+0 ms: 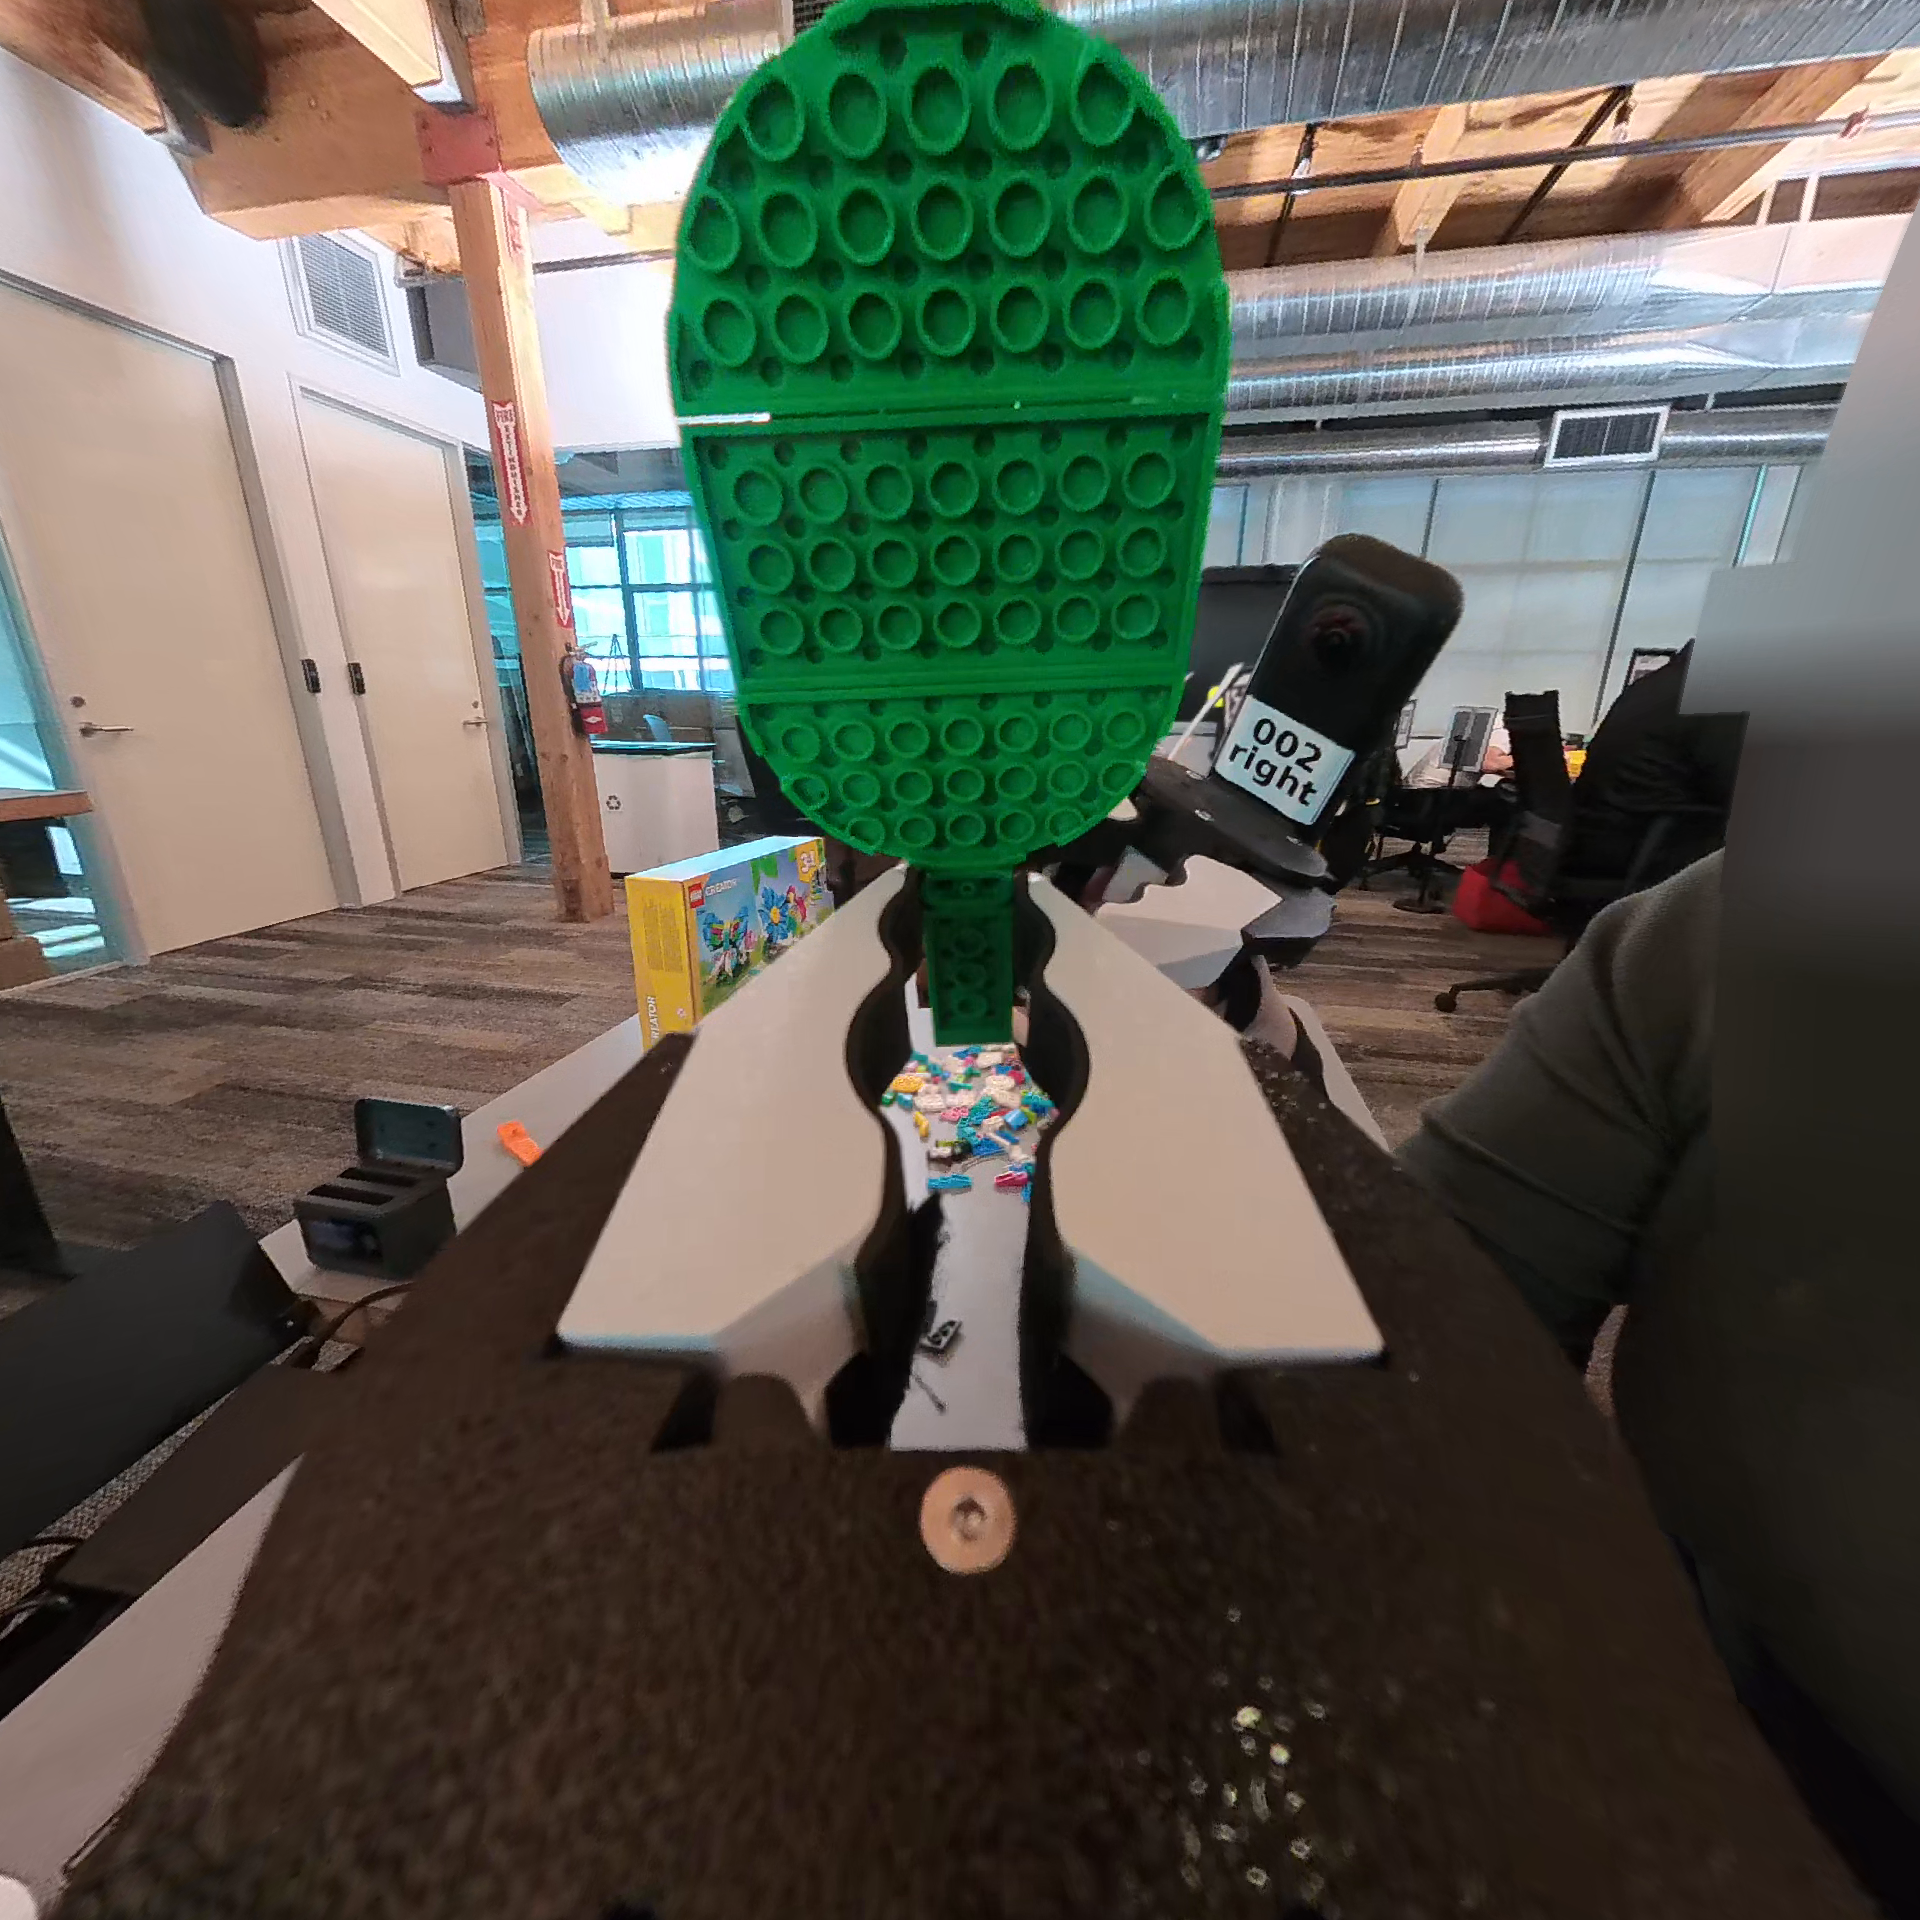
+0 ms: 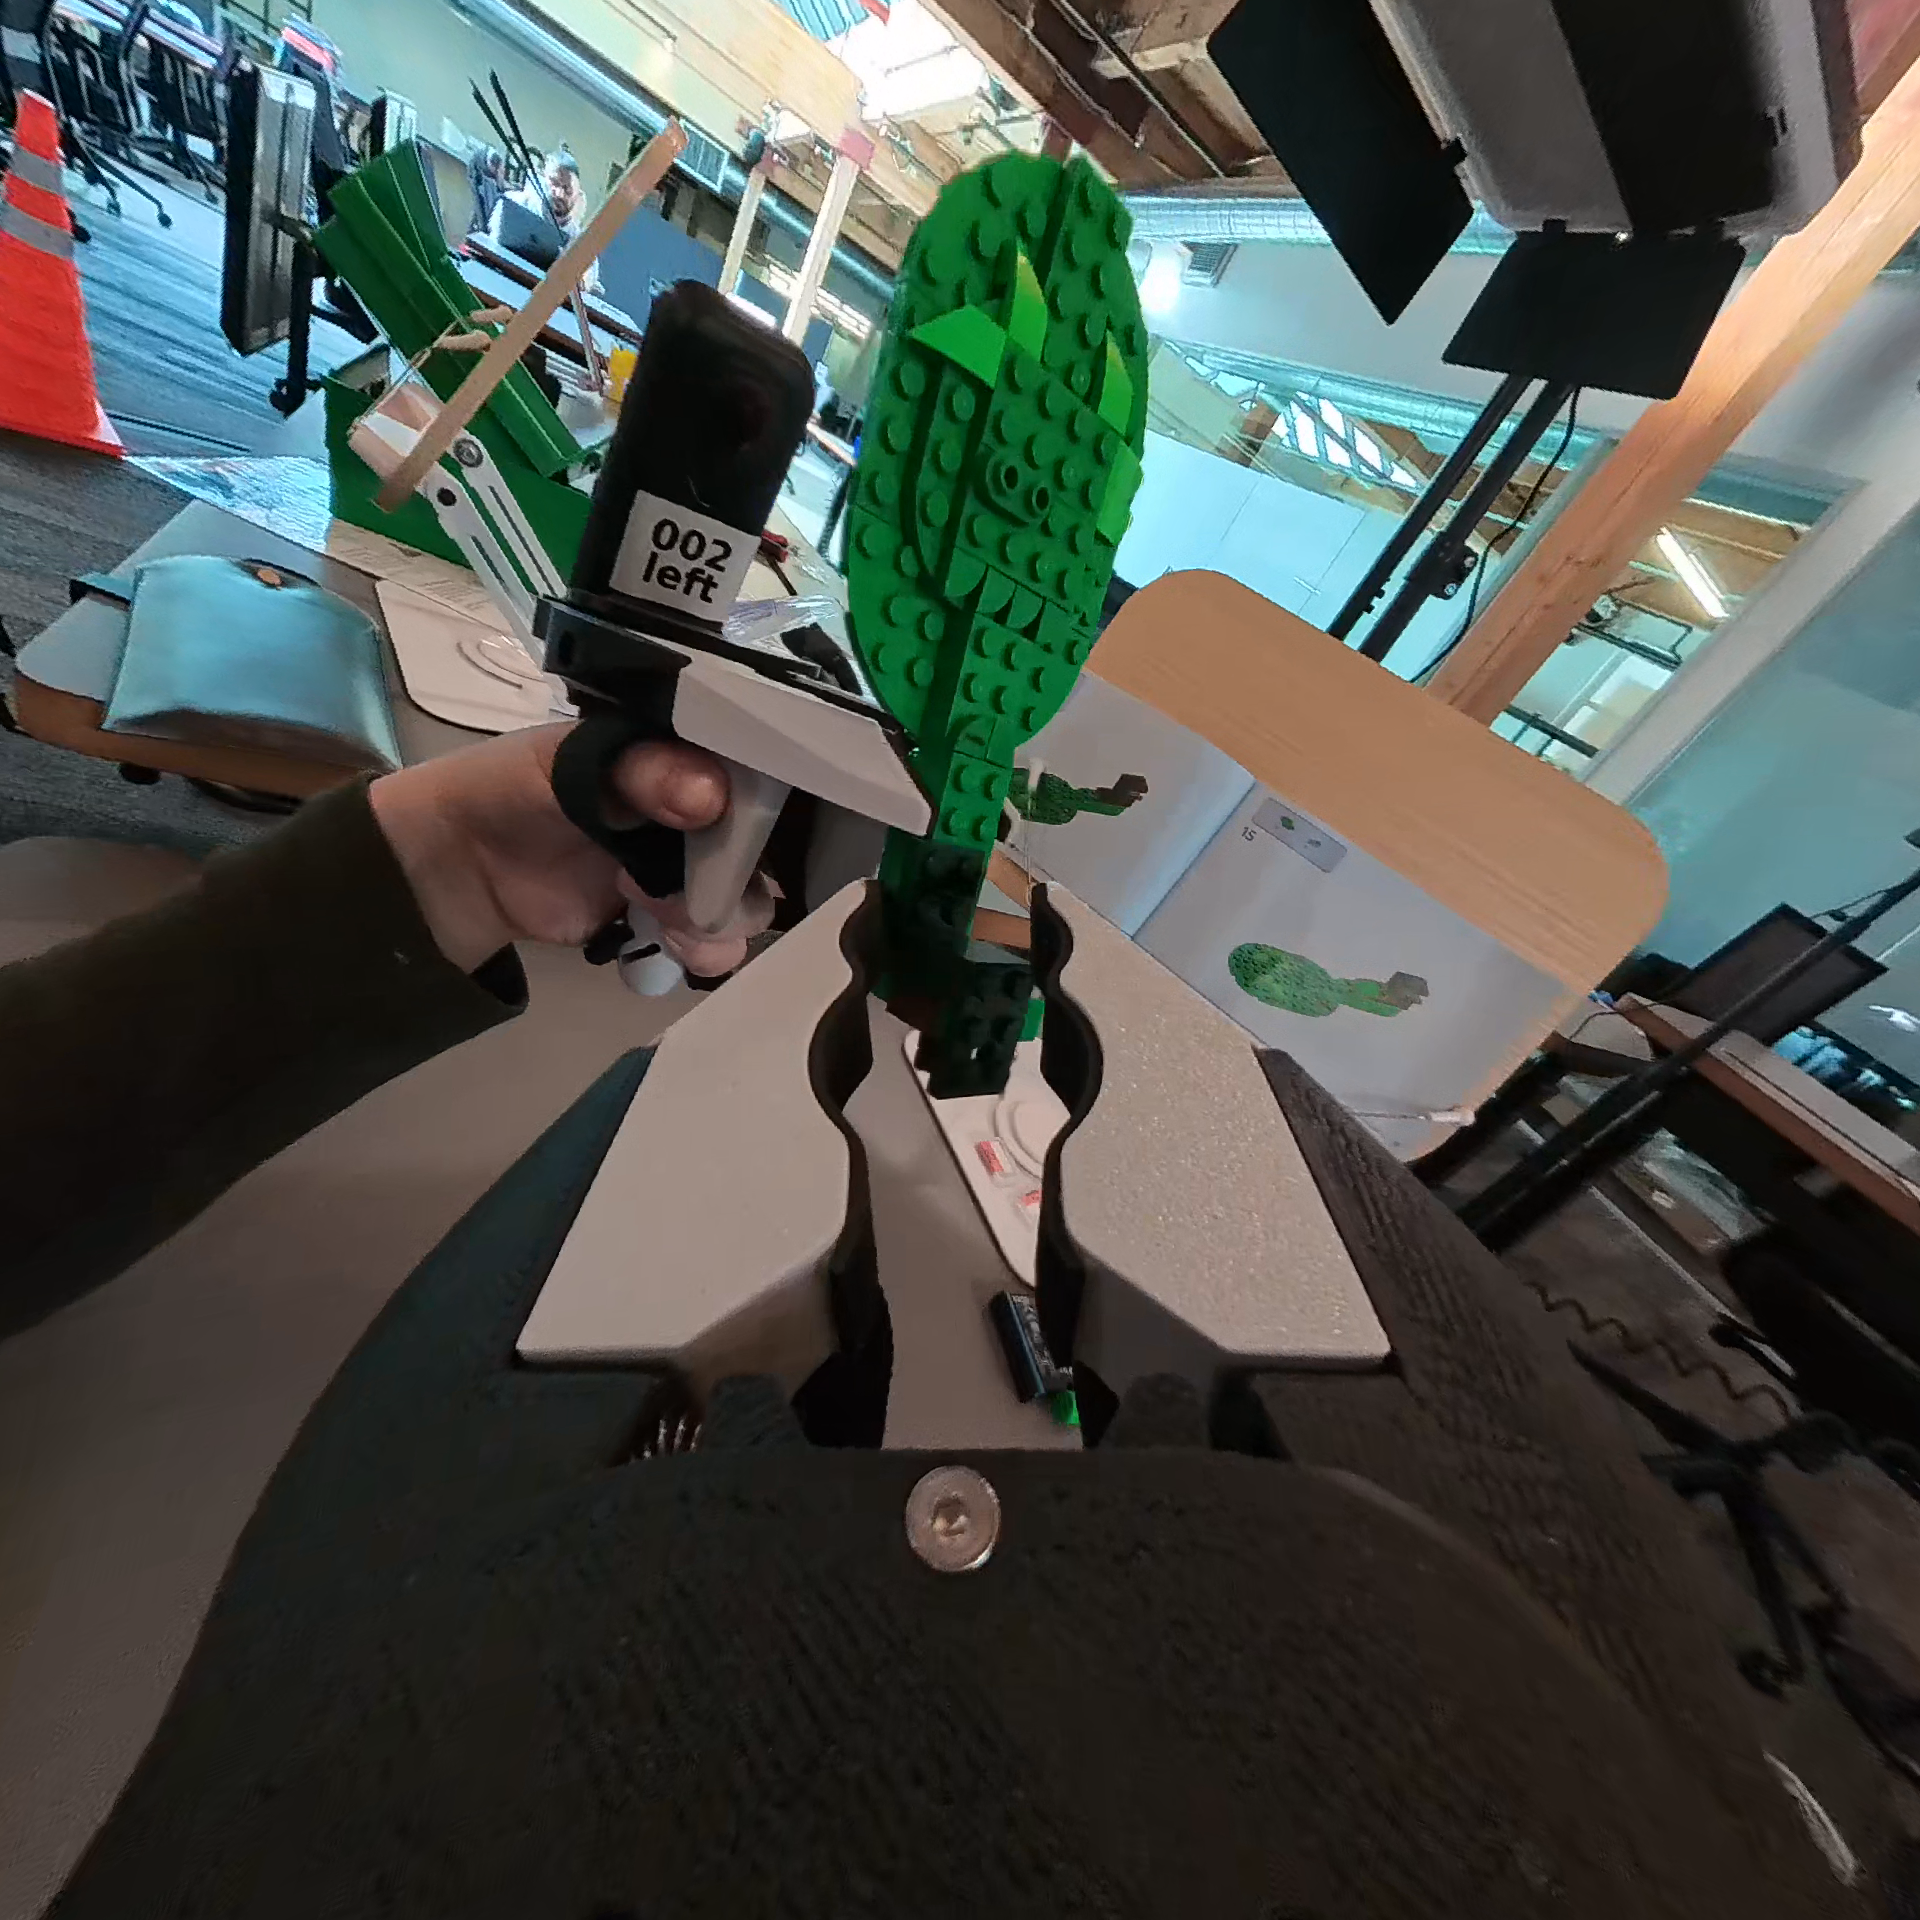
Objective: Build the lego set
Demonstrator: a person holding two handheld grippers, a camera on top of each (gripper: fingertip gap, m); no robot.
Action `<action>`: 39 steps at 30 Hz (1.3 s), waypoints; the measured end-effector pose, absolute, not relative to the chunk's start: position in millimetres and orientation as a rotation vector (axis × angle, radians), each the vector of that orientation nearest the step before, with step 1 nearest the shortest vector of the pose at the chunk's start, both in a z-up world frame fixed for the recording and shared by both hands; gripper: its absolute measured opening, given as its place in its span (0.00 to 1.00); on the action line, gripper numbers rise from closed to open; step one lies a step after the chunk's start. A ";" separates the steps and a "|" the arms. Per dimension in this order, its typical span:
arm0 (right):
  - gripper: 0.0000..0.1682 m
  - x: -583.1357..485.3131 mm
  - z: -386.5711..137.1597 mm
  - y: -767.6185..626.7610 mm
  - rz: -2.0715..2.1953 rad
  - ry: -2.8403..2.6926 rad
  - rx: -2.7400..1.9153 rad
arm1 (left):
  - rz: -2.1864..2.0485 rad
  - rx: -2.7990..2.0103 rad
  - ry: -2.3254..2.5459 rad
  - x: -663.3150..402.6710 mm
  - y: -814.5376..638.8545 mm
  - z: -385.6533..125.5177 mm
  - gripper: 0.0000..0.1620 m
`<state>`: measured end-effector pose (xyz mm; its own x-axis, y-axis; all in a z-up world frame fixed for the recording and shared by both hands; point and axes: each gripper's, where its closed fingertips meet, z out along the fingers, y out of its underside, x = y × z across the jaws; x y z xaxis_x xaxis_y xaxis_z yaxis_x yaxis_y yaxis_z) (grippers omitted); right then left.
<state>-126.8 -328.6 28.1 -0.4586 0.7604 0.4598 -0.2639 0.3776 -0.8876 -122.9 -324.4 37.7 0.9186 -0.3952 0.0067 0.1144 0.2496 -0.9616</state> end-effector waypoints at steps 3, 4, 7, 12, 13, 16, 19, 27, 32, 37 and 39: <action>0.17 -125.0 27.2 -330.2 1.319 -1.655 -0.454 | -0.371 -1.275 0.272 -120.2 -326.2 37.2 0.09; 0.18 -124.3 25.8 -330.9 1.336 -1.670 -0.459 | -0.376 -1.276 0.281 -119.0 -326.9 36.9 0.09; 0.21 -118.9 24.9 -335.5 1.411 -1.707 -0.458 | -0.395 -1.261 0.313 -113.4 -330.7 38.7 0.09; 0.22 -102.5 30.7 -342.9 1.590 -1.747 -0.420 | -0.431 -1.243 0.355 -106.3 -338.2 40.6 0.09; 0.22 -99.4 31.2 -343.2 1.620 -1.757 -0.415 | -0.439 -1.239 0.357 -105.8 -339.6 41.1 0.09; 0.18 -92.1 32.1 -342.4 1.692 -1.783 -0.398 | -0.456 -1.227 0.364 -104.7 -342.7 42.2 0.09; 0.16 -92.2 35.4 -338.0 1.714 -1.758 -0.404 | -0.457 -1.231 0.364 -104.7 -343.0 41.4 0.09; 0.09 -94.2 31.7 -337.0 1.714 -1.778 -0.416 | -0.460 -1.252 0.380 -100.3 -341.8 39.3 0.09; 0.09 -93.8 31.4 -335.5 1.706 -1.781 -0.422 | -0.455 -1.256 0.384 -98.9 -341.5 39.3 0.09; 0.09 -92.7 30.5 -335.0 1.716 -1.793 -0.426 | -0.460 -1.261 0.386 -97.6 -340.6 38.8 0.09; 0.09 -92.3 29.7 -334.5 1.722 -1.801 -0.432 | -0.462 -1.265 0.390 -96.7 -340.3 38.2 0.09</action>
<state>-92.3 -334.5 29.7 -0.7654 0.6124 0.1980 -0.1703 0.1040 -0.9799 -96.7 -340.3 38.2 0.8452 -0.5338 -0.0273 0.1157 0.2325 -0.9657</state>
